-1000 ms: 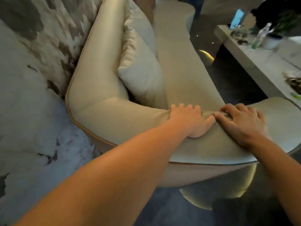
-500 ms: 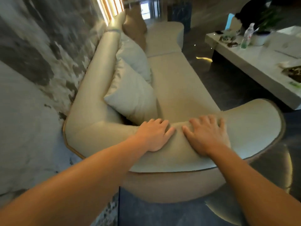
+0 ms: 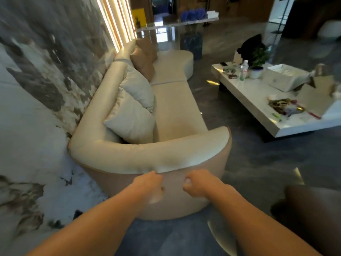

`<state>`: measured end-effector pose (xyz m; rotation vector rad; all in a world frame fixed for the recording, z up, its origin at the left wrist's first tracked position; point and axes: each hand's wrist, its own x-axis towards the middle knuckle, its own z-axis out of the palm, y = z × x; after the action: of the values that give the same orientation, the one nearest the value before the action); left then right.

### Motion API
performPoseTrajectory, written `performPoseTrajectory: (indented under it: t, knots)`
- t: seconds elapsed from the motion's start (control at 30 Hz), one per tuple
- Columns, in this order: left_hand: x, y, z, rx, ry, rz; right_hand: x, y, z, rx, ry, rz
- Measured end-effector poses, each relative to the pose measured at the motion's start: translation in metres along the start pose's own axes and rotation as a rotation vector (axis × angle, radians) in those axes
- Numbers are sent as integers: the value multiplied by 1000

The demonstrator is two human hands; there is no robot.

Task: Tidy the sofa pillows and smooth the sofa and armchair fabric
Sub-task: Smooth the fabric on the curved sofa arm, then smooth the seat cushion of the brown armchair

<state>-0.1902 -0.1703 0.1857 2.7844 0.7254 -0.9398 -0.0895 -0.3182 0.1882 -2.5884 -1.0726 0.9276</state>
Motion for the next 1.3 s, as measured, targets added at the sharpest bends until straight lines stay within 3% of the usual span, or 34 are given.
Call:
performPoseTrajectory:
  t: [0.3,0.6,0.73,1.0,1.3]
  knots:
    - [-201,85,-17,122,131,351,-250,-1,-14,-167,90,318]
    - [-383,192,70,119,-87,589,-523,49,59,-20,11,604]
    - [-442,274,96,108,-151,683,-621,104,79,6,1,722]
    - [-533,497,122,85,-85,834,-816,243,76,114,217,879]
    - [-623,709,185,-112,-105,838,-998,424,63,54,257,1063]
